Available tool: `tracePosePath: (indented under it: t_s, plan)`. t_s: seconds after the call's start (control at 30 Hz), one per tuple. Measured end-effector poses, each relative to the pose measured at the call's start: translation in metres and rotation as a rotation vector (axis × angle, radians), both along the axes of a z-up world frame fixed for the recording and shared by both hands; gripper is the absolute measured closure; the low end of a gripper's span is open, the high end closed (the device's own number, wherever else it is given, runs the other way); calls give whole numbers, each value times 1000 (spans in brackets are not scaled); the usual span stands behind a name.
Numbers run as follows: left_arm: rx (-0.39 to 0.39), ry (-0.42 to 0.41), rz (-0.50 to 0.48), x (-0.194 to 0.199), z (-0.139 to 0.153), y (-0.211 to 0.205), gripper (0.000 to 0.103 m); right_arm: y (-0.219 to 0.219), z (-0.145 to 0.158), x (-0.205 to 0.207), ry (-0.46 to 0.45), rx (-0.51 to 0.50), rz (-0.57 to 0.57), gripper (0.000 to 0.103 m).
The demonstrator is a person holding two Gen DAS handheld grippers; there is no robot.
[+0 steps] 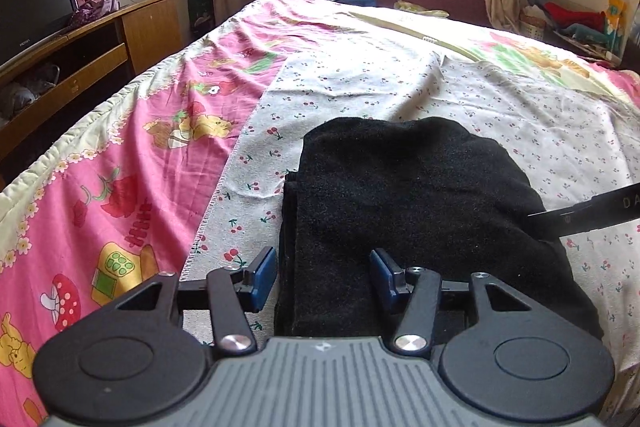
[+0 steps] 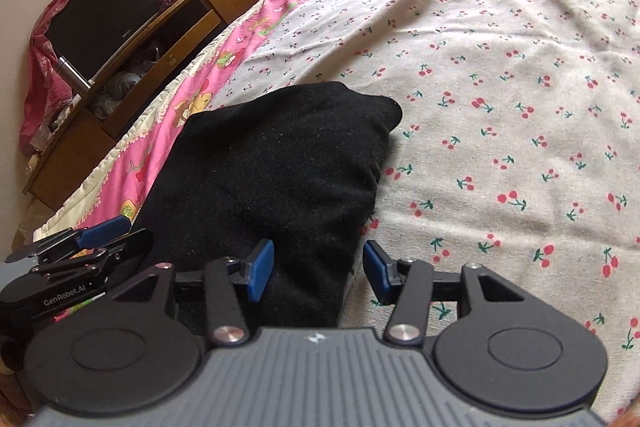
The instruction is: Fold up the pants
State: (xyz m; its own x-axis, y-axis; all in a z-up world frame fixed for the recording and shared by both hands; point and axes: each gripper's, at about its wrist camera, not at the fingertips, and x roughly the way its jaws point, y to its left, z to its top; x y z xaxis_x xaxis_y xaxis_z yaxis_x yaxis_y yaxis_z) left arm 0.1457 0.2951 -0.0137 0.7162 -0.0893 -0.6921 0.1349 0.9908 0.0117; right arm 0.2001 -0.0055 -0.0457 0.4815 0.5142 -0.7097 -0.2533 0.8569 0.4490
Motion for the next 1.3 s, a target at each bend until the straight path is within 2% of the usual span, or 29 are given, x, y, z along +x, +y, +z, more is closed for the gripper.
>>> tracePosePath:
  t_s: [0.07, 0.1, 0.2, 0.3, 0.37, 0.43, 0.47, 0.57, 0.67, 0.7, 0.77, 0.93, 0.97, 1.1, 1.13, 1.2, 1.23, 1.3]
  plan:
    - [-43, 23, -7, 8, -5, 7, 32, -6, -9, 5, 49, 91, -12, 51]
    - [-57, 31, -8, 12, -6, 9, 27, -9, -13, 8, 68, 133, -18, 50]
    - [-73, 57, -22, 24, -8, 15, 14, -12, -22, 18, 91, 199, -25, 47]
    - [-83, 58, -46, 21, -5, 16, 14, -21, -25, 30, 100, 258, -58, 47]
    - [-59, 54, -71, 16, -7, 13, 14, -23, -26, 41, 88, 271, -77, 47]
    - [-32, 39, -81, 14, -12, 9, 14, -19, -30, 54, 93, 280, -75, 52]
    - [-29, 39, -85, 15, -13, 9, 14, -16, -32, 59, 94, 283, -88, 58]
    - [-73, 66, -81, 20, -16, 15, 14, -12, -32, 76, 109, 270, -130, 72]
    - [-92, 75, -64, 23, -18, 18, 10, -8, -36, 87, 119, 250, -142, 73]
    - [-83, 71, -64, 22, -18, 17, 9, -5, -33, 83, 103, 228, -129, 72]
    - [-65, 58, -73, 18, -17, 15, 9, -7, -27, 68, 80, 218, -95, 62]
    - [-64, 51, -61, 18, -19, 14, 9, -27, -28, -2, 173, 306, -75, 59]
    - [-71, 55, -55, 18, -19, 15, 9, -26, -28, -16, 161, 289, -83, 63]
    - [-67, 61, -47, 17, -18, 15, 8, -11, -30, -62, 198, 230, -12, 67]
    - [-57, 59, -48, 16, -17, 13, 8, -6, -29, -68, 203, 207, 15, 68]
    - [-26, 52, -56, 16, -15, 9, 8, 6, -24, -77, 186, 139, 96, 76]
    - [-15, 51, -61, 16, -14, 7, 9, 10, -22, -79, 188, 129, 123, 83]
    - [7, 50, -78, 15, -9, 6, 9, 8, -17, -80, 207, 146, 149, 84]
